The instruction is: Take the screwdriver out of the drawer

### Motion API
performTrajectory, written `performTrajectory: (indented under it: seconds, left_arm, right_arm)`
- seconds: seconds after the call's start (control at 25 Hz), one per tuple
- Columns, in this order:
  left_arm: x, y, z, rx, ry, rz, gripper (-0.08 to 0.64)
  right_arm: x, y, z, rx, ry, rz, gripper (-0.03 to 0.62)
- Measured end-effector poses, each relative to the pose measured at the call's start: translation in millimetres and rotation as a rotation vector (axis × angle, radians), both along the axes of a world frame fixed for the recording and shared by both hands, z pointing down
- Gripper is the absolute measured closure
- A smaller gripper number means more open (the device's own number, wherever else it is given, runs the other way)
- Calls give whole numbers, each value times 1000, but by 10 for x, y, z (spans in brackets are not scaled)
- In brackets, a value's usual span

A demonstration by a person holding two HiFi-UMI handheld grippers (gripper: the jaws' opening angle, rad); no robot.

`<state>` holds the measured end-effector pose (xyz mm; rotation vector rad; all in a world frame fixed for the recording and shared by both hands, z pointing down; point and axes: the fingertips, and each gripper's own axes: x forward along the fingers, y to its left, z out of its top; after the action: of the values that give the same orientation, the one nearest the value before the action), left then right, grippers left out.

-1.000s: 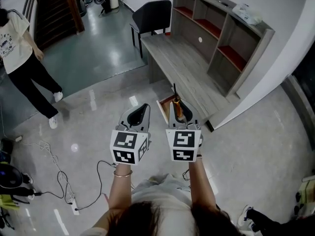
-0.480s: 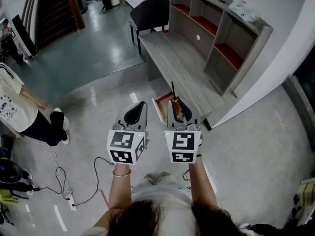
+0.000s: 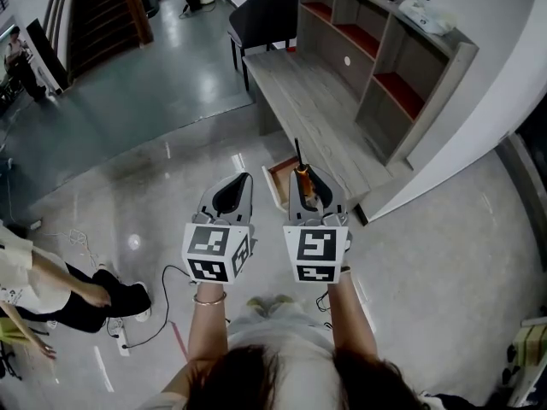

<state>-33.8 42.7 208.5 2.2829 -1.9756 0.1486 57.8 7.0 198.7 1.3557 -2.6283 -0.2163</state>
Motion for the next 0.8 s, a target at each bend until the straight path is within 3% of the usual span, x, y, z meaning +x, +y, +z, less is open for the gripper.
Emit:
performTrajectory:
  seconds: [0.8]
  left_arm:
    - [-3, 36, 9, -14, -15, 2, 541]
  right_arm:
    - [13, -48, -5, 0, -5, 7, 503]
